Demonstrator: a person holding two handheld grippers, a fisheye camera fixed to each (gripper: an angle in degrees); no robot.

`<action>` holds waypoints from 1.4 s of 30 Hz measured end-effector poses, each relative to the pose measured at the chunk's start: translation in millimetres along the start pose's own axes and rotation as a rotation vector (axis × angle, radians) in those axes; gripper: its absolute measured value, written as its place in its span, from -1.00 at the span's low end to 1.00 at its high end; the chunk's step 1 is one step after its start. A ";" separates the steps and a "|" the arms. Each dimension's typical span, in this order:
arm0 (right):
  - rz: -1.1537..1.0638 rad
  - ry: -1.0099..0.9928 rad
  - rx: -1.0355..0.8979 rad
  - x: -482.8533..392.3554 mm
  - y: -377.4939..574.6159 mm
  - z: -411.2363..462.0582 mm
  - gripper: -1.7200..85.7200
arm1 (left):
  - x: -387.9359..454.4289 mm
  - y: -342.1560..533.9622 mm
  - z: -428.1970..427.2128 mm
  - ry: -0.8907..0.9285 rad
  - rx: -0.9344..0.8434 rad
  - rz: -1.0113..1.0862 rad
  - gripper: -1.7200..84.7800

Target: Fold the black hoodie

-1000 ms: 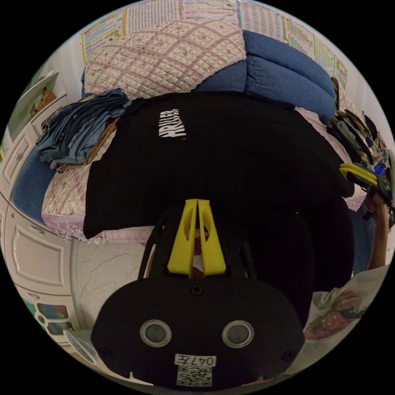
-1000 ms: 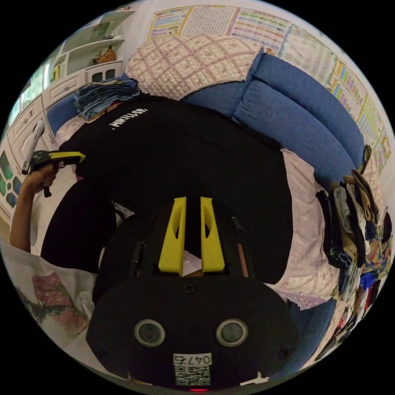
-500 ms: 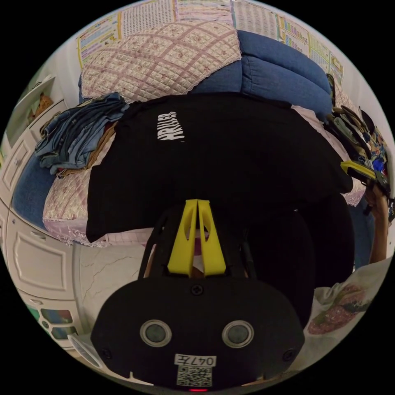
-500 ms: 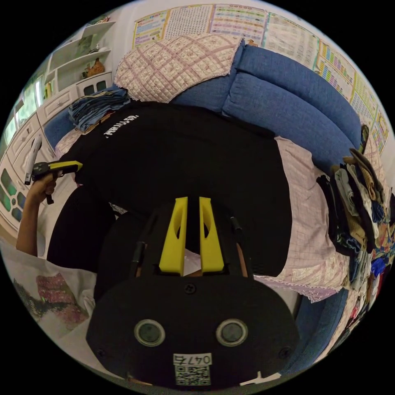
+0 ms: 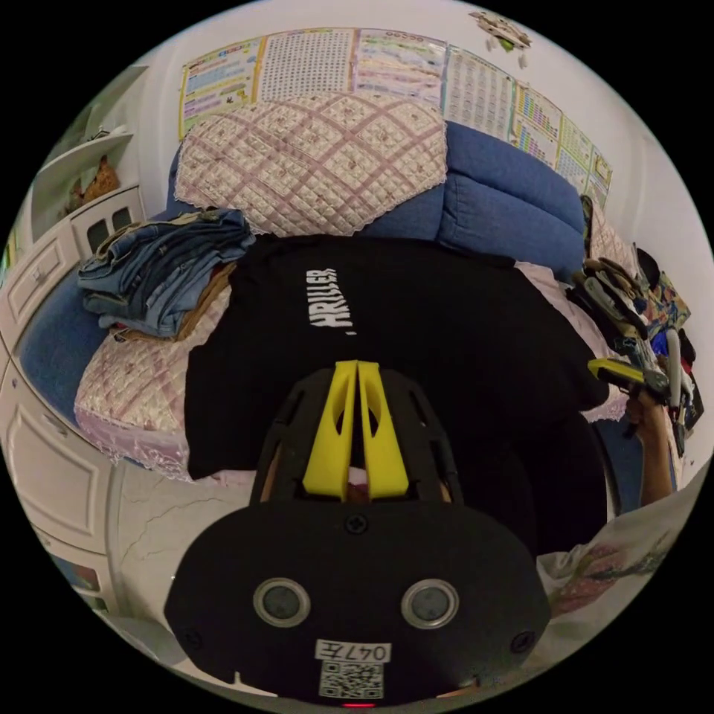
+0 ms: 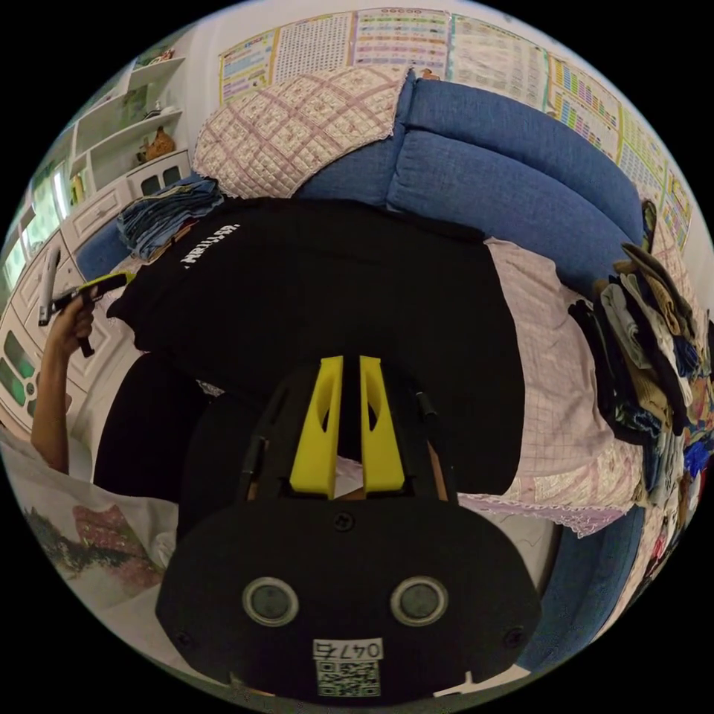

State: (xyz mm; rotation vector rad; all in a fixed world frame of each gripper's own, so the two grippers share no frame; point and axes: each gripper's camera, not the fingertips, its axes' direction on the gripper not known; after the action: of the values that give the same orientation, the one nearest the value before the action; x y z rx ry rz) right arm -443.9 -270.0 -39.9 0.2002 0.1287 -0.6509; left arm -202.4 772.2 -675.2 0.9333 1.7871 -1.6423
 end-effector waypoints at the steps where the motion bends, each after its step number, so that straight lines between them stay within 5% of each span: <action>1: 0.000 -0.005 0.001 1.2 -3.2 2.0 -0.95 | 2.6 -14.2 -3.3 -0.012 0.009 0.007 -0.98; 5: 0.040 -0.281 0.070 10.0 -35.3 11.4 -0.97 | 7.5 -134.7 -14.7 -0.110 0.069 0.034 -0.97; 9: -0.060 -0.711 0.484 -0.1 -111.8 2.1 -0.97 | -3.3 -271.5 -2.3 -0.038 0.122 -0.014 -0.88; 15: 0.194 -0.785 0.810 9.6 -239.0 73.4 -0.99 | -17.7 -438.9 66.9 0.068 -0.038 -0.199 -0.80; 23: 0.295 -0.734 0.630 23.7 -277.7 205.2 -0.99 | 23.5 -574.0 165.9 -0.030 -0.232 -0.317 -0.77; 32: 0.264 -0.715 0.450 18.3 -333.4 275.4 -0.99 | 89.5 -648.0 210.1 -0.123 -0.250 -0.401 -0.83; 42: 0.300 -0.710 0.434 26.4 -392.0 310.2 -0.99 | 253.4 -617.4 115.1 0.057 -0.098 -0.233 -0.97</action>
State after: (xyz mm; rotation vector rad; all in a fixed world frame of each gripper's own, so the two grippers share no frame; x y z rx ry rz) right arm -645.7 -659.8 200.5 0.3842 -0.7197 -0.4111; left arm -850.3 679.4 -501.4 0.7586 2.0601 -1.6629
